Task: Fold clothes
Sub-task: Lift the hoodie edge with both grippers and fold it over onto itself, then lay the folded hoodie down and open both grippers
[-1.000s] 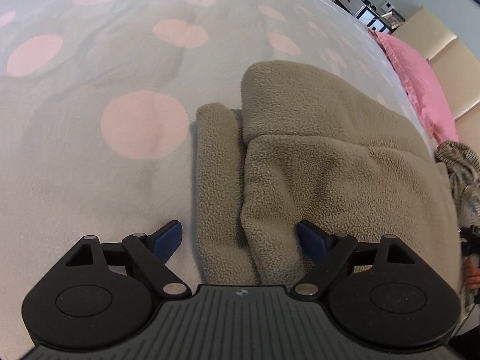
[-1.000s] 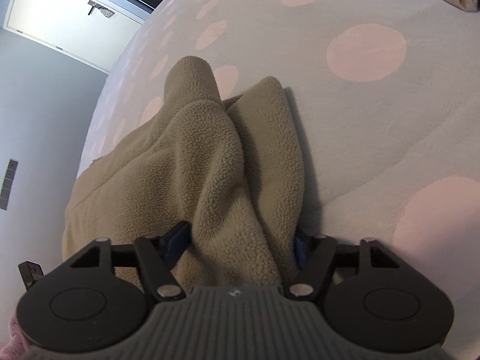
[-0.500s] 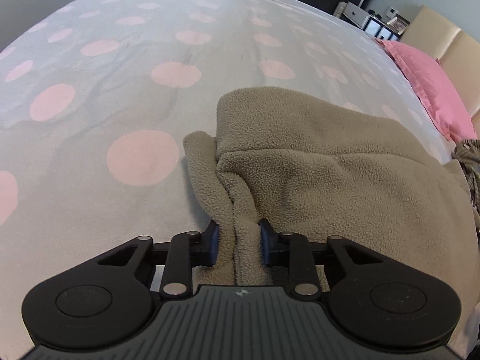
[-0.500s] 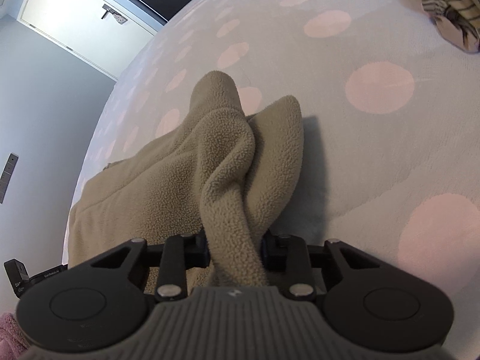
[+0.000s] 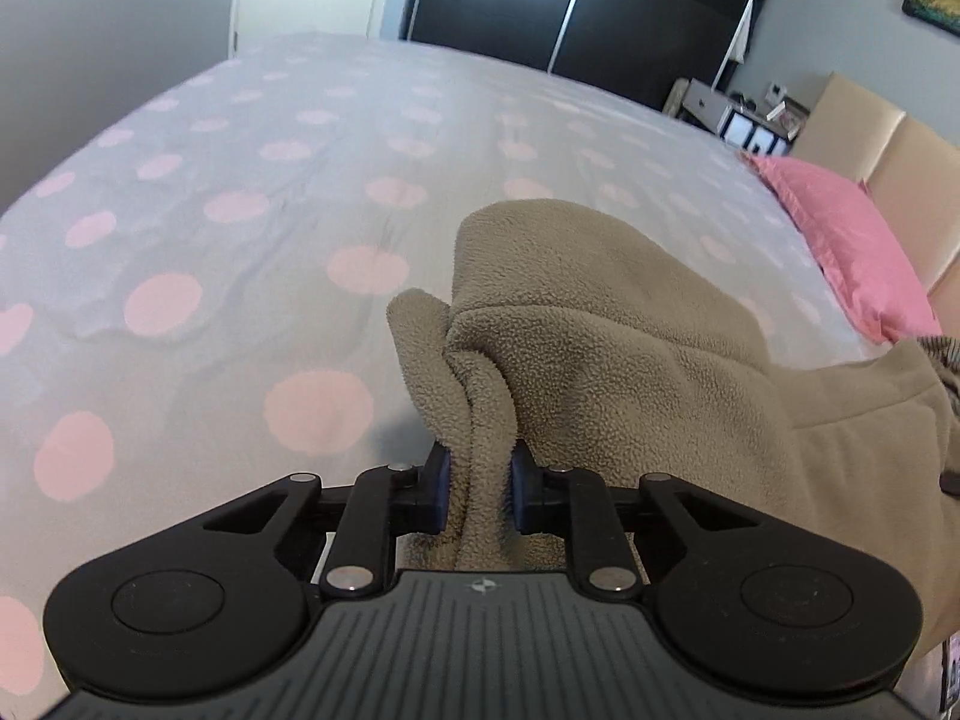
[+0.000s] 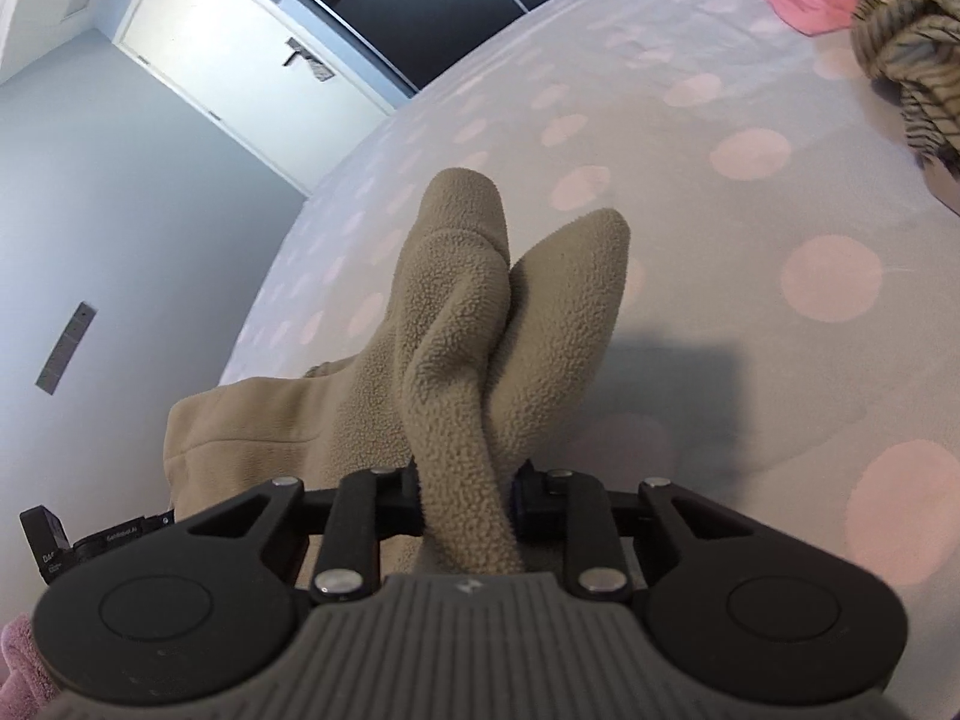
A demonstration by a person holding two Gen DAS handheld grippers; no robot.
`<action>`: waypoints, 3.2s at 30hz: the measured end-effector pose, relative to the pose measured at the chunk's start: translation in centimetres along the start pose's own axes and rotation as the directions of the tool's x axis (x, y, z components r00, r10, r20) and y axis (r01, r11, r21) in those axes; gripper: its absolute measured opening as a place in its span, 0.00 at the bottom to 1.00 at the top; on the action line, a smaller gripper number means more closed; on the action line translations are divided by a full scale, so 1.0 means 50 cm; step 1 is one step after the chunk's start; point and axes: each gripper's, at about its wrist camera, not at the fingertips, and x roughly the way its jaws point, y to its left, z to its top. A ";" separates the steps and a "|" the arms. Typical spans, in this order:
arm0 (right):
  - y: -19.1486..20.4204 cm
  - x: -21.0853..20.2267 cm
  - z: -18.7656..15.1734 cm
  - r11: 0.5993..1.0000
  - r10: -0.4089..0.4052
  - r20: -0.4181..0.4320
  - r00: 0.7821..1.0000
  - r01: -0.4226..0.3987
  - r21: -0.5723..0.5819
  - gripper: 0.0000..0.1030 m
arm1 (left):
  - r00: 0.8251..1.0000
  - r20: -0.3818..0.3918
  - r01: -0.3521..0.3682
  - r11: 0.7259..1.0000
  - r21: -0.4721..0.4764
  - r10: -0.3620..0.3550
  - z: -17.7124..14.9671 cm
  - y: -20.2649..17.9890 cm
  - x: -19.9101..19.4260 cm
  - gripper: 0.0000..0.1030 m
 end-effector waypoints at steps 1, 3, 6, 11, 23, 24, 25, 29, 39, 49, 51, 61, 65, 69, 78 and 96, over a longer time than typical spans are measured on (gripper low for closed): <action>0.013 0.001 0.001 1.000 0.009 0.000 1.000 -0.009 -0.007 0.25 | 1.000 0.014 -0.009 1.000 -0.010 0.009 0.009 0.011 -0.012 0.16; 0.042 0.005 0.003 0.999 0.031 -0.001 1.000 -0.031 -0.022 0.25 | 0.999 0.042 -0.028 0.999 -0.032 0.029 0.027 0.033 -0.037 0.16; 0.098 0.031 0.013 0.996 0.072 -0.003 0.997 -0.072 -0.044 0.25 | 0.995 0.084 -0.054 0.996 -0.064 0.059 0.053 0.067 -0.074 0.16; 0.227 0.111 0.042 0.984 0.149 -0.015 0.989 -0.150 -0.100 0.25 | 0.977 0.157 -0.127 0.986 -0.105 0.143 0.126 0.142 -0.137 0.16; 0.533 0.380 0.113 0.946 0.278 0.008 0.961 -0.272 -0.178 0.25 | 0.900 0.298 -0.246 0.935 -0.255 0.318 0.352 0.372 -0.189 0.16; 0.557 0.407 0.119 0.944 0.282 0.008 0.959 -0.275 -0.184 0.25 | 0.895 0.305 -0.251 0.932 -0.261 0.326 0.367 0.390 -0.180 0.16; 0.575 0.433 0.124 0.942 0.285 0.010 0.958 -0.278 -0.189 0.25 | 0.889 0.311 -0.256 0.929 -0.267 0.335 0.382 0.407 -0.170 0.16; 0.635 0.548 0.140 0.935 0.301 0.020 0.954 -0.290 -0.205 0.25 | 0.867 0.331 -0.285 0.916 -0.283 0.372 0.436 0.477 -0.127 0.16; 0.726 0.787 0.125 0.929 0.287 0.027 0.958 -0.271 -0.252 0.25 | 0.813 0.319 -0.405 0.866 -0.292 0.487 0.476 0.595 -0.016 0.16; 0.716 0.933 0.083 0.933 0.187 0.000 0.982 -0.178 -0.313 0.25 | 0.814 0.226 -0.481 0.838 -0.257 0.536 0.430 0.652 0.152 0.16; 0.705 0.946 0.076 0.935 0.161 0.007 0.987 -0.150 -0.320 0.26 | 0.802 0.212 -0.513 0.826 -0.233 0.558 0.417 0.650 0.182 0.16; 0.693 0.930 0.079 0.918 0.013 0.071 0.997 0.017 -0.396 0.46 | 0.786 0.185 -0.553 0.805 -0.216 0.590 0.380 0.644 0.159 0.21; 0.711 0.877 0.055 0.827 -0.056 0.190 0.980 0.152 -0.542 0.57 | 0.788 0.189 -0.555 0.808 -0.195 0.586 0.359 0.631 0.132 0.22; 0.738 0.829 0.023 0.743 -0.019 0.249 0.968 0.180 -0.644 0.61 | 0.783 0.221 -0.559 0.813 -0.161 0.582 0.341 0.617 0.105 0.22; 0.750 0.845 -0.090 0.696 0.026 0.134 0.991 0.078 -0.714 0.60 | 0.830 0.279 -0.512 0.858 0.035 0.483 0.224 0.528 0.118 0.22; 0.736 0.869 -0.081 0.746 -0.056 0.045 0.997 0.072 -0.662 0.40 | 0.858 0.099 -0.500 0.864 -0.064 0.504 0.148 0.488 0.119 0.22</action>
